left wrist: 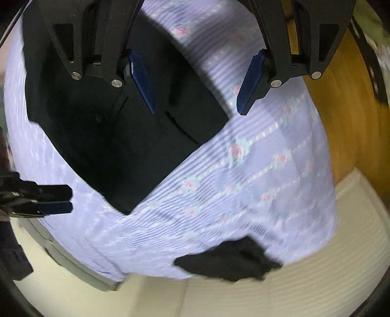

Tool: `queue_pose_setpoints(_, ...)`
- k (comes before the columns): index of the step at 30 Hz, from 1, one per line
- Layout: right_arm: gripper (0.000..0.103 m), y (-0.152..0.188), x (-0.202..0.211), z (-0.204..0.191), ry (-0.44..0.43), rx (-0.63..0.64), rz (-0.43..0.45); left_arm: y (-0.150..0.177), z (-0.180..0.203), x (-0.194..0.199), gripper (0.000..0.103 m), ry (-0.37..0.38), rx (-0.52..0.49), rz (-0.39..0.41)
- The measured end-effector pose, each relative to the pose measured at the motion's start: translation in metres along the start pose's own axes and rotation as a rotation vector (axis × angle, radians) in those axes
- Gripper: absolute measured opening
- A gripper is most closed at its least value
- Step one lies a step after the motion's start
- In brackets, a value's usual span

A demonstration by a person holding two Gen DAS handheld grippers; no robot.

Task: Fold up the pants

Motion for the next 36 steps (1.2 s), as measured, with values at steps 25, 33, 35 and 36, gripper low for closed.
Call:
queue_pose_setpoints(25, 0.063, -0.044, -0.14, 0.051, -0.428, 0.12, -0.414, -0.005, -0.013, -0.069, 0.077, 0.236, 0.328, -0.117)
queue_pose_setpoints(33, 0.043, -0.047, -0.143, 0.051, -0.49, 0.124, -0.434, -0.007, -0.006, -0.058, 0.052, 0.177, 0.27, -0.069)
queue_pose_setpoints(35, 0.037, -0.048, -0.126, 0.048, -0.488, 0.146, -0.406, -0.01, -0.001, -0.051, 0.047, 0.157, 0.246, -0.05)
queue_pose_setpoints(36, 0.033, -0.049, -0.115, 0.044, -0.489, 0.159, -0.386, -0.012, 0.002, -0.046, 0.044, 0.146, 0.232, -0.038)
Point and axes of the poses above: each gripper's, at about its wrist camera, not at the fingertips, and x roughly against the way its jaws point, z to its right, y to its underside, the point moved 3 cm from there along -x, roughly the way its jaws point
